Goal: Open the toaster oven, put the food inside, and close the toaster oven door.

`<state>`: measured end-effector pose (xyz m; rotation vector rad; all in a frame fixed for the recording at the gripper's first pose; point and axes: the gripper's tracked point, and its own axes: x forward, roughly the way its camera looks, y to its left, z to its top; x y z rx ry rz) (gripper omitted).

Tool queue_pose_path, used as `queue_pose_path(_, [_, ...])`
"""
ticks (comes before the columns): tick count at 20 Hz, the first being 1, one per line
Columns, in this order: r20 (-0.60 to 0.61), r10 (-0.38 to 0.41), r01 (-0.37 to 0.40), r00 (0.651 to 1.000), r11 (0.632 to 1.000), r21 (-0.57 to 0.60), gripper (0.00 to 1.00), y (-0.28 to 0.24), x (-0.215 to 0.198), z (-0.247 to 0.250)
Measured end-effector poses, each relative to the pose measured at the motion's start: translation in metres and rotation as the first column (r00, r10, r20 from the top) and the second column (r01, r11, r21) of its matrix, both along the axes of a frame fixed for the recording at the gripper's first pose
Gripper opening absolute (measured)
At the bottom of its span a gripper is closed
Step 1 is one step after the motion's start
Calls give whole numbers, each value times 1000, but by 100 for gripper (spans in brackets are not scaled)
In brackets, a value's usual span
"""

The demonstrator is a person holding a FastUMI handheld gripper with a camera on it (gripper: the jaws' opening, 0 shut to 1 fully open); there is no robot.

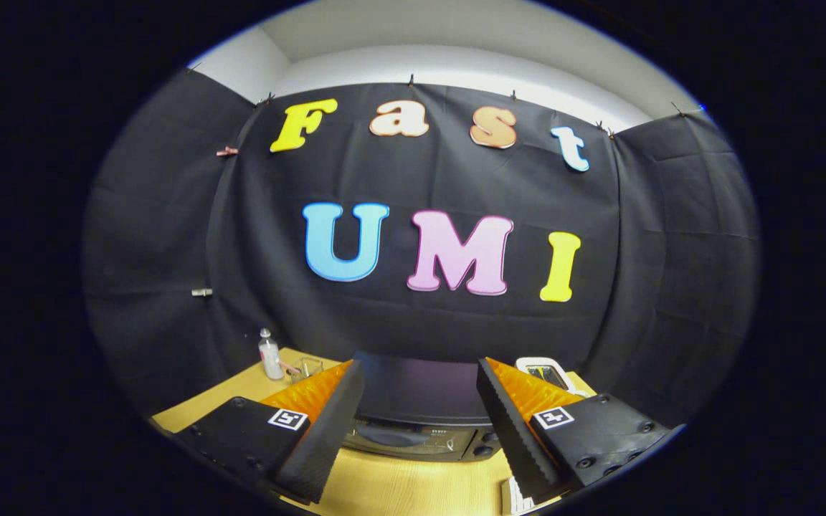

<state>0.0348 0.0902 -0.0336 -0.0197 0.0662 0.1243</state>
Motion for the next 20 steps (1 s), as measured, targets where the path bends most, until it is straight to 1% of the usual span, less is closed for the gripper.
queue_pose_path(5, [82, -30, 26, 996, 999, 45, 98, -18, -12, 48])
queue_pose_path(7, [116, -48, 40, 992, 997, 66, 98, -26, -21, 59])
queue_pose_path(10, [151, -59, 51, 987, 997, 52, 98, -34, -27, 75])
queue_pose_path(12, [145, -60, 53, 988, 997, 50, 97, -36, -34, 73])
queue_pose_path(15, [128, -69, 60, 989, 995, 76, 98, -38, -35, 68])
queue_pose_path(20, [111, -69, 62, 991, 996, 63, 98, -38, -34, 65])
